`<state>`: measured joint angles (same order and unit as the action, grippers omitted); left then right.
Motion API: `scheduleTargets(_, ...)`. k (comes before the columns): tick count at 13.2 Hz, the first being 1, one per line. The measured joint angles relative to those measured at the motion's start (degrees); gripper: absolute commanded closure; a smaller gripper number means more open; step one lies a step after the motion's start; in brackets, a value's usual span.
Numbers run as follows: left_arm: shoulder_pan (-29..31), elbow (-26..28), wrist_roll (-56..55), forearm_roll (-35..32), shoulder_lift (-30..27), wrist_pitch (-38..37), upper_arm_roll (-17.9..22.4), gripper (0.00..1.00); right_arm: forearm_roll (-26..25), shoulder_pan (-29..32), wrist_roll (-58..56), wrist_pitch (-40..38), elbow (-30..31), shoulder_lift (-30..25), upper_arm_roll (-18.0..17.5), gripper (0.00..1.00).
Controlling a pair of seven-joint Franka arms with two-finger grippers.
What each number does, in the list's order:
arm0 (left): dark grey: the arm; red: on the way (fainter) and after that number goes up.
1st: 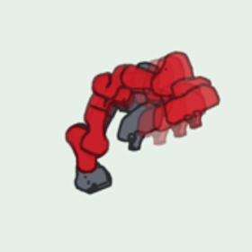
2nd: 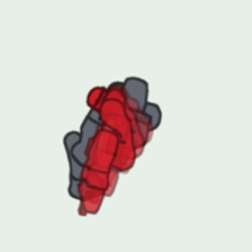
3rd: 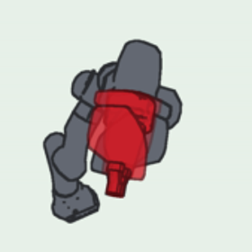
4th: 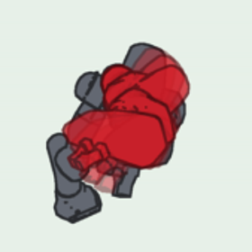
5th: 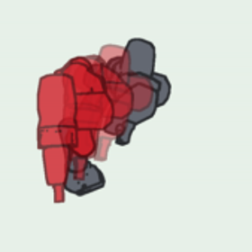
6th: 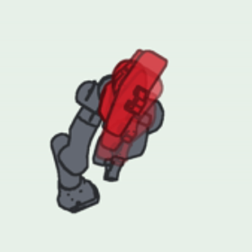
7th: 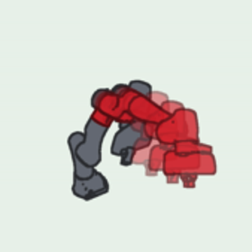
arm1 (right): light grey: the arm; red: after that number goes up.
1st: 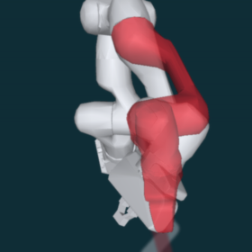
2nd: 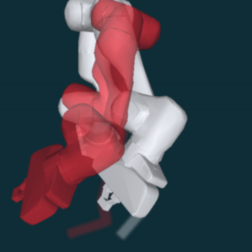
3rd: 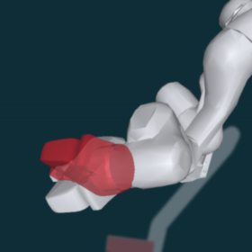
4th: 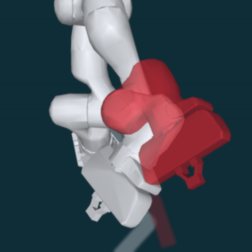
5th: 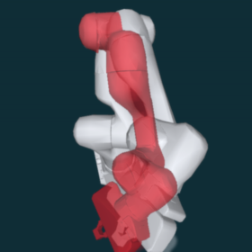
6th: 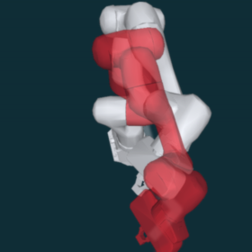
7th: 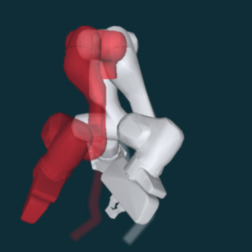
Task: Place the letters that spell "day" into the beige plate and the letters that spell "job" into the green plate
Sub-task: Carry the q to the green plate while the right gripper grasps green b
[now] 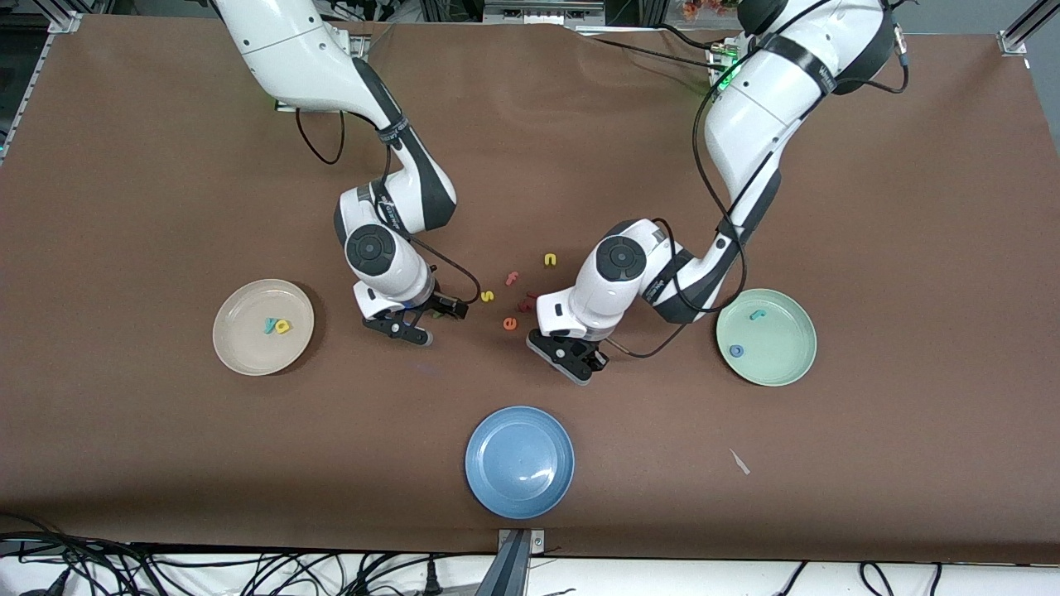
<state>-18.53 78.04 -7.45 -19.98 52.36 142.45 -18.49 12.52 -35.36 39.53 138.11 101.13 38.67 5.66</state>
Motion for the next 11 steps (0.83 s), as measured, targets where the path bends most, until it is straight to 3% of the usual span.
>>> scheduleTargets(6,8.76,1.03,5.63,-0.01,-12.44,-27.7,0.18,1.0,-0.42,-0.77,0.01,0.1,-1.85,1.26,0.2,0.16)
scheduleTargets(8,12.65,4.06,7.07,-0.04,-15.21,-30.96,0.37,1.0,-0.69,-0.74,-0.04,0.1,-2.08,1.52,0.47,0.18)
scheduleTargets(11,19.74,10.21,10.41,-0.05,-16.45,-30.91,0.39,1.0,-1.13,-0.72,-0.05,0.1,-2.12,1.68,0.61,0.33)
